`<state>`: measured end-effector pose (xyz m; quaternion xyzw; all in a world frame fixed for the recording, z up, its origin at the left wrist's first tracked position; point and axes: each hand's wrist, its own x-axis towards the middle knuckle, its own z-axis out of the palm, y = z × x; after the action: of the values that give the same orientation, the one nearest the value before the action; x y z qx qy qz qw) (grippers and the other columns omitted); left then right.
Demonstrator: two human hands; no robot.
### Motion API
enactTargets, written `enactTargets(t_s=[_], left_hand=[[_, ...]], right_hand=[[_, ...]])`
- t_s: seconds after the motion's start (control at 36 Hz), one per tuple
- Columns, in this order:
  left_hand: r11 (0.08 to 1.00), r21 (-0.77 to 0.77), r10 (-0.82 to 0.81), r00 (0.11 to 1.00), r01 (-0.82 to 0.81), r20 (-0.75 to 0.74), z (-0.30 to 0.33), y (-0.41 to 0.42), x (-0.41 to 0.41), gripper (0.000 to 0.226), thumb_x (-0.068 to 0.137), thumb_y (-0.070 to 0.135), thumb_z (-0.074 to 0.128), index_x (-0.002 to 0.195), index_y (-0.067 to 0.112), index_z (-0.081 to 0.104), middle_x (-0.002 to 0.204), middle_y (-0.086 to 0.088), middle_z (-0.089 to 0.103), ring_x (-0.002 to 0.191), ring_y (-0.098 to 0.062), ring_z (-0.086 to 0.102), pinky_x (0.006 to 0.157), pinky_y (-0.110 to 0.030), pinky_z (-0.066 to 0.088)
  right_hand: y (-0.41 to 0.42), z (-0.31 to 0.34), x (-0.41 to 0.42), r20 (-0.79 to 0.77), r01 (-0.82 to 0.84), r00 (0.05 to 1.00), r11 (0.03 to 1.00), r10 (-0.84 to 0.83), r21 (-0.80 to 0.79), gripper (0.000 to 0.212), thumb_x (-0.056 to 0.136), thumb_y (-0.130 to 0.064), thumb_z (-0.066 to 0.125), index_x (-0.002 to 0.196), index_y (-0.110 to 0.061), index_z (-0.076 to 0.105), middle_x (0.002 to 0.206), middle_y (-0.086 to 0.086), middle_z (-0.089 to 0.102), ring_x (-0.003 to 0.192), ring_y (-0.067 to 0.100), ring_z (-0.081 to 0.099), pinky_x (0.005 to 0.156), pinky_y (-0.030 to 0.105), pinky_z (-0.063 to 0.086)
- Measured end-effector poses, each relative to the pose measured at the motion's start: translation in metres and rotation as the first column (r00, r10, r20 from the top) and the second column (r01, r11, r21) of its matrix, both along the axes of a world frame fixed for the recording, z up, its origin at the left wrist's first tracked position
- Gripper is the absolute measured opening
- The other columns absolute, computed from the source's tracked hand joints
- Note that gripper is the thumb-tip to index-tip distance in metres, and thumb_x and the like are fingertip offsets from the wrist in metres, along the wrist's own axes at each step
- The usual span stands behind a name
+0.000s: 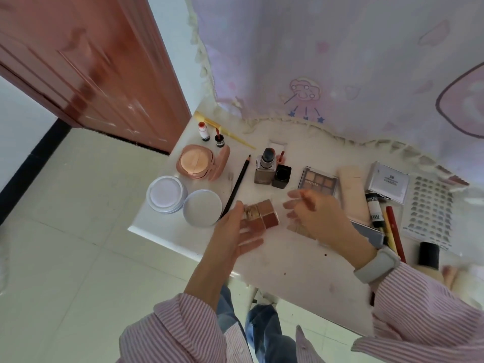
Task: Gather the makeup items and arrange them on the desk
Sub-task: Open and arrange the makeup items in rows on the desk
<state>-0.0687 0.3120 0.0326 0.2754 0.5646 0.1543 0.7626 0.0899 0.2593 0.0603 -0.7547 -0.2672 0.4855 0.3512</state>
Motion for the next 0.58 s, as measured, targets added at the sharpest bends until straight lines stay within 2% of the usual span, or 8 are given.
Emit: enactTargets(t_s=[0.06,0.11,0.17,0.22,0.31,0.36,0.47,0.58], left_hand=[[0.995,0.099,0.026,0.997,-0.018,-0.075,0.002,0.003,0.006,0.031,0.097,0.034,0.045,0.113,0.011,0.058,0.097,-0.006,0.067,0.094,-0.023,0.065,0.086,-0.039,0.054],[0.960,0.272,-0.010,0.979,0.067,-0.204,0.004,0.004,0.011,0.033,0.096,0.030,0.045,0.120,0.010,0.055,0.103,-0.003,0.065,0.099,-0.018,0.061,0.091,-0.039,0.051],[0.864,0.442,-0.074,0.930,0.239,-0.359,0.006,0.002,0.014,0.024,0.095,0.029,0.043,0.105,0.012,0.055,0.100,-0.005,0.062,0.093,-0.015,0.057,0.089,-0.037,0.047],[0.796,0.493,-0.102,0.881,0.350,-0.462,0.007,0.000,0.018,0.026,0.095,0.030,0.041,0.104,0.009,0.053,0.102,-0.008,0.061,0.092,-0.015,0.053,0.086,-0.033,0.043],[0.763,0.494,-0.127,0.847,0.416,-0.516,0.010,-0.003,0.022,0.043,0.097,0.031,0.042,0.136,0.014,0.042,0.131,0.004,0.050,0.121,-0.015,0.046,0.102,-0.030,0.032],[0.751,0.499,-0.142,0.843,0.433,-0.518,0.009,-0.005,0.023,0.048,0.097,0.030,0.043,0.142,0.016,0.035,0.141,0.002,0.044,0.129,-0.017,0.041,0.106,-0.031,0.032],[0.720,0.548,-0.120,0.854,0.425,-0.506,0.009,-0.007,0.022,0.044,0.096,0.024,0.046,0.139,0.017,0.040,0.128,0.007,0.051,0.115,-0.006,0.045,0.094,-0.020,0.031],[0.703,0.596,-0.084,0.877,0.388,-0.472,0.007,-0.006,0.025,0.039,0.095,0.020,0.048,0.134,0.020,0.045,0.102,0.027,0.046,0.101,0.002,0.044,0.088,-0.017,0.033]], right_hand=[[0.003,-0.001,0.000,-0.070,0.104,0.992,0.994,-0.105,-0.020,0.020,0.092,-0.004,0.044,0.108,-0.012,0.054,0.087,0.000,0.065,0.072,0.017,0.063,0.060,0.021,0.055],[0.005,-0.002,-0.002,-0.073,0.156,0.985,0.987,-0.158,-0.022,0.019,0.093,-0.006,0.043,0.107,-0.013,0.053,0.088,0.001,0.066,0.076,0.020,0.065,0.068,0.028,0.057],[0.007,-0.005,-0.003,-0.077,0.208,0.975,0.978,-0.209,-0.018,0.018,0.095,-0.007,0.043,0.109,-0.009,0.054,0.092,0.004,0.066,0.080,0.024,0.067,0.071,0.028,0.058],[0.010,-0.007,-0.005,-0.067,0.248,0.966,0.969,-0.249,-0.017,0.018,0.096,-0.009,0.044,0.109,-0.006,0.055,0.096,0.008,0.065,0.083,0.024,0.068,0.070,0.024,0.058],[0.013,-0.009,-0.008,-0.066,0.274,0.959,0.962,-0.274,-0.021,0.015,0.096,-0.007,0.042,0.106,-0.009,0.053,0.098,0.010,0.064,0.087,0.026,0.067,0.075,0.028,0.056],[0.013,-0.010,-0.010,-0.081,0.288,0.954,0.957,-0.288,-0.010,0.017,0.095,-0.005,0.042,0.107,-0.008,0.053,0.100,0.012,0.063,0.094,0.029,0.066,0.073,0.024,0.055],[0.012,-0.014,-0.014,0.041,0.180,0.983,0.984,-0.180,-0.002,0.032,0.095,-0.006,0.042,0.125,-0.001,0.050,0.097,0.006,0.062,0.089,0.020,0.065,0.081,0.036,0.054],[0.011,-0.013,-0.010,0.067,0.120,0.991,0.993,-0.119,-0.002,0.034,0.095,-0.005,0.041,0.128,0.002,0.048,0.098,0.009,0.061,0.094,0.027,0.065,0.080,0.033,0.054]])
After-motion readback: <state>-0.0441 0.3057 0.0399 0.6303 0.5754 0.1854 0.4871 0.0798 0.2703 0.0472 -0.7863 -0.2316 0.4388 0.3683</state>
